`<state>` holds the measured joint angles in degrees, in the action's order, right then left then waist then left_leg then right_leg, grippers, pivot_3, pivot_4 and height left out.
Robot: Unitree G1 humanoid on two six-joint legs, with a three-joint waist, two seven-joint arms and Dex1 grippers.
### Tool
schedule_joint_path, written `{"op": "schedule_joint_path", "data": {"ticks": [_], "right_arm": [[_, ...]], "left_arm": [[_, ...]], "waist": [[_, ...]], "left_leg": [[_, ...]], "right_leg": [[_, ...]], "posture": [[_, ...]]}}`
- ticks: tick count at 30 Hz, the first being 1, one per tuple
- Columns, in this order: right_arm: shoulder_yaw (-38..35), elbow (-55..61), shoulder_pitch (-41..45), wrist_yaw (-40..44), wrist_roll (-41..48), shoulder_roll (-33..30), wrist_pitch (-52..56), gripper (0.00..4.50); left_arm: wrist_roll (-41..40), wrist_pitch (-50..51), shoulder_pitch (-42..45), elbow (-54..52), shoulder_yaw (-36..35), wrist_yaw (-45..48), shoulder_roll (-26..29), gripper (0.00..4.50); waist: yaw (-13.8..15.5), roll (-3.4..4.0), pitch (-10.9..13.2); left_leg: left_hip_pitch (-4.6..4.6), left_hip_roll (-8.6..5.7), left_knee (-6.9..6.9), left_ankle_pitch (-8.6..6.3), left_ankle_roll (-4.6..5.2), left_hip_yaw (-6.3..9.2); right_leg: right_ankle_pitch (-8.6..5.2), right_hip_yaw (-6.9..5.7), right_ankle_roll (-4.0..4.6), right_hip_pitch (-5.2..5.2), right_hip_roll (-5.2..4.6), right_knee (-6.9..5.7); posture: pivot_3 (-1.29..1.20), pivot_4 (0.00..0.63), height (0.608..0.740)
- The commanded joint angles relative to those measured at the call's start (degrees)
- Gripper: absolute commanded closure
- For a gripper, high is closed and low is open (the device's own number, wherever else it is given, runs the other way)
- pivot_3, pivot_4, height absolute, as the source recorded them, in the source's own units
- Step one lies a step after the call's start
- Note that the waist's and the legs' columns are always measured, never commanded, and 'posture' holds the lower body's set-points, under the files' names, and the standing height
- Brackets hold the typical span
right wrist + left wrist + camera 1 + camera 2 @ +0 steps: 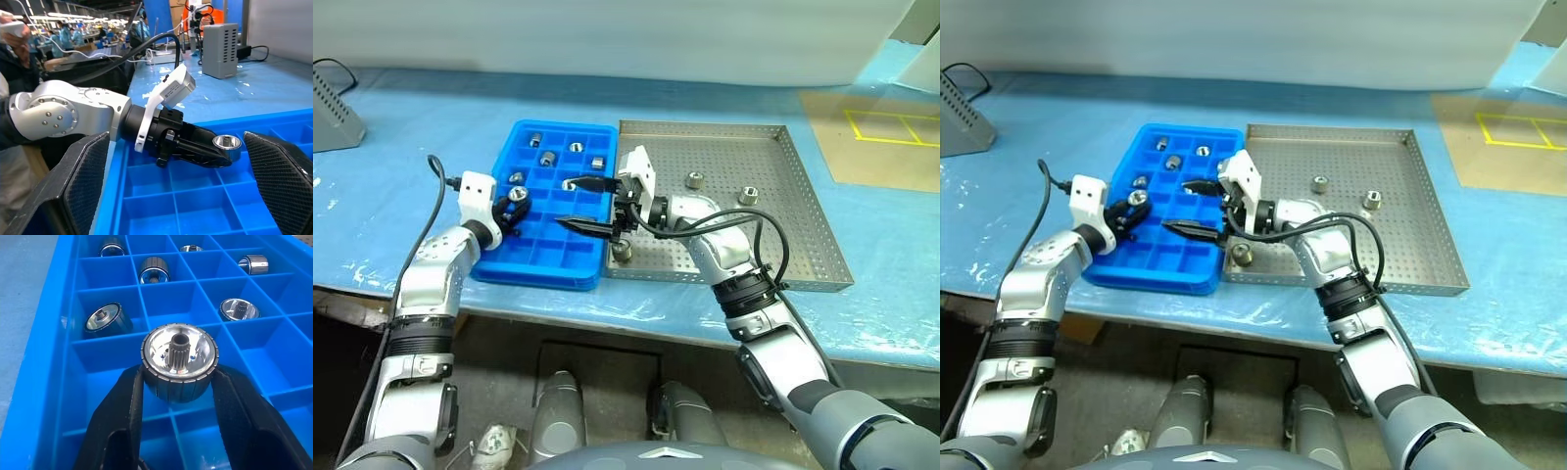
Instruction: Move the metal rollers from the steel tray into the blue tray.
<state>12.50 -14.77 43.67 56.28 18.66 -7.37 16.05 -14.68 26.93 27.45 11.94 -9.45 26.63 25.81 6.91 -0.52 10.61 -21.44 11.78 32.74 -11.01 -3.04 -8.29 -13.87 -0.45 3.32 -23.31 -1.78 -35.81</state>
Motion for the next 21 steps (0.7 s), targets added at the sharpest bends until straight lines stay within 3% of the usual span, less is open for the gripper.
{"op": "schedule_joint_path", "data": {"ticks": [1,11,12,14,21], "right_arm": [[-0.8,1.6,-1.0,-0.5,-0.6,-0.7,-1.5,0.0],[-1.3,3.4,-2.4,-1.8,-0.1,-1.2,-0.9,0.0],[-1.4,3.5,-2.5,-1.9,-0.1,-1.2,-1.0,0.0],[-1.8,3.5,-2.3,-2.2,0.3,-1.0,-0.8,0.0],[-3.2,3.7,-1.8,-2.6,1.1,-1.6,-0.3,0.0]], "left_arm": [[0.3,-1.8,2.1,0.4,0.1,0.4,0.2,2.78],[0.5,0.3,3.2,2.7,0.5,0.3,0.1,2.78],[1.0,0.0,3.2,2.4,0.8,-0.1,0.1,2.07],[1.6,0.2,3.2,1.3,1.8,0.0,0.2,1.51],[-4.5,4.3,3.7,-9.2,0.8,3.6,-1.1,1.51]], "waist": [[0.0,0.0,0.0],[-1.0,-0.01,0.0],[-1.1,-0.01,0.0],[-1.2,-0.01,0.0],[-1.2,-0.01,0.0]], "left_leg": [[0.0,0.0,0.0,0.0,0.0,0.0],[0.0,-0.01,0.02,0.01,-0.01,0.01],[0.0,-0.01,0.03,0.01,-0.01,0.01],[0.0,-0.01,0.03,0.01,-0.02,0.01],[-0.11,-0.02,0.04,0.02,-0.01,0.05]], "right_leg": [[0.0,0.0,0.0,0.0,0.0,0.0],[0.0,-0.01,-0.01,0.02,-0.01,-0.03],[0.0,-0.01,-0.01,0.02,-0.01,-0.03],[0.0,-0.01,0.0,0.02,-0.01,-0.03],[0.0,-0.09,0.0,0.01,-0.08,0.01]], "posture": [[0.12,0.15,0.74],[0.08,0.15,0.74],[0.08,0.15,0.74],[0.08,0.15,0.74],[0.07,0.15,0.74]]}}
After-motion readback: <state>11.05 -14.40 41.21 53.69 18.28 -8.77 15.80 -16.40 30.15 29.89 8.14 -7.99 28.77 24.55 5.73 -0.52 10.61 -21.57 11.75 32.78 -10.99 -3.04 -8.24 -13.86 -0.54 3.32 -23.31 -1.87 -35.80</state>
